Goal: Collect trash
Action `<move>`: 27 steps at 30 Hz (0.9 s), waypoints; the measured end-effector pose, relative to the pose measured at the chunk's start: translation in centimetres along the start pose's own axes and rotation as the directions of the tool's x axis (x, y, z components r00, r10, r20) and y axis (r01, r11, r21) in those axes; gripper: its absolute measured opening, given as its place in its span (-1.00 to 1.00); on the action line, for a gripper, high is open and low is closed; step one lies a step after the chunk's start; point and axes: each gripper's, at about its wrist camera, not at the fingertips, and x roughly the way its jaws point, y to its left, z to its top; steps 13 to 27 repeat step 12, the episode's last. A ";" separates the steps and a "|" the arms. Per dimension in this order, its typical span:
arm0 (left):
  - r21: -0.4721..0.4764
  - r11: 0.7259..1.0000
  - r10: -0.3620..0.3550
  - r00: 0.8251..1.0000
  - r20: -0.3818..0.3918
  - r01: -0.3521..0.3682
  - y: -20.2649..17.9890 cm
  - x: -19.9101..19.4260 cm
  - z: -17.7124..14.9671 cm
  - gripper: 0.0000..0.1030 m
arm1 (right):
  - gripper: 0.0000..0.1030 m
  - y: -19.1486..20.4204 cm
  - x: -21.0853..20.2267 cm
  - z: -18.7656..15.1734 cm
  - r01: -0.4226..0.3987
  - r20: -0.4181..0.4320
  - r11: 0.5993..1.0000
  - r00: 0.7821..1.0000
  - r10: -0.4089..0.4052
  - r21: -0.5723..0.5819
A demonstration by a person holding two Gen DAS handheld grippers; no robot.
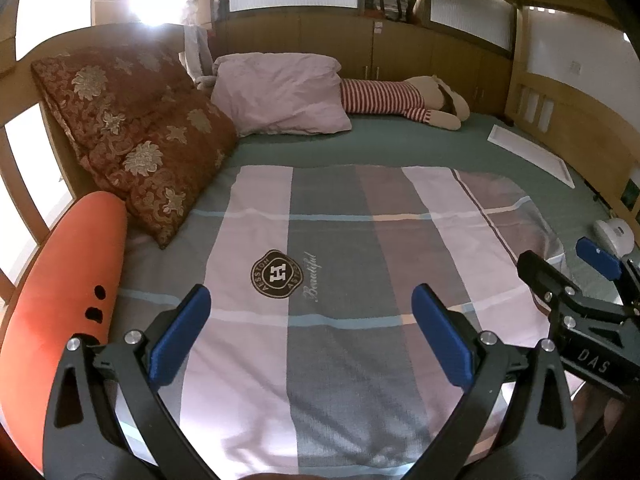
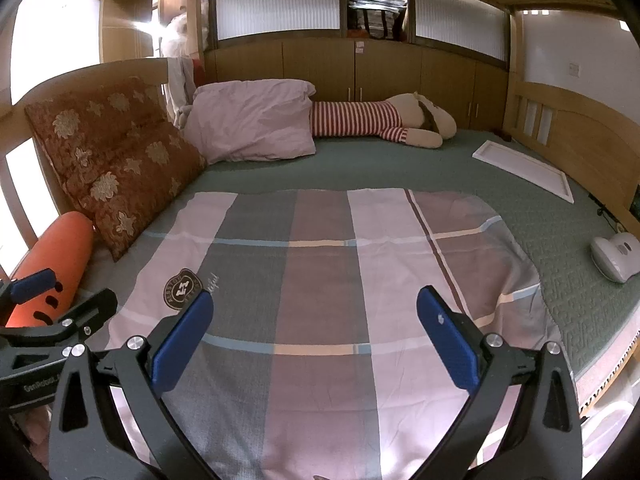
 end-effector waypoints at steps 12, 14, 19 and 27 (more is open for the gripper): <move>-0.028 1.000 -0.009 0.999 -0.045 0.008 0.6 0.6 0.0 0.94 | 0.93 0.0 0.0 0.0 0.000 -0.003 1.000 1.000 0.000 -0.001; -0.028 1.000 -0.009 0.999 -0.045 0.008 0.6 0.6 0.0 0.94 | 0.93 0.0 0.0 0.0 0.000 -0.003 1.000 1.000 0.000 -0.001; -0.028 1.000 -0.009 0.999 -0.045 0.008 0.6 0.6 0.0 0.94 | 0.93 0.0 0.0 0.0 0.000 -0.003 1.000 1.000 0.000 -0.001; -0.028 1.000 -0.009 0.999 -0.045 0.008 0.6 0.6 0.0 0.94 | 0.93 0.0 0.0 0.0 0.000 -0.003 1.000 1.000 0.000 -0.001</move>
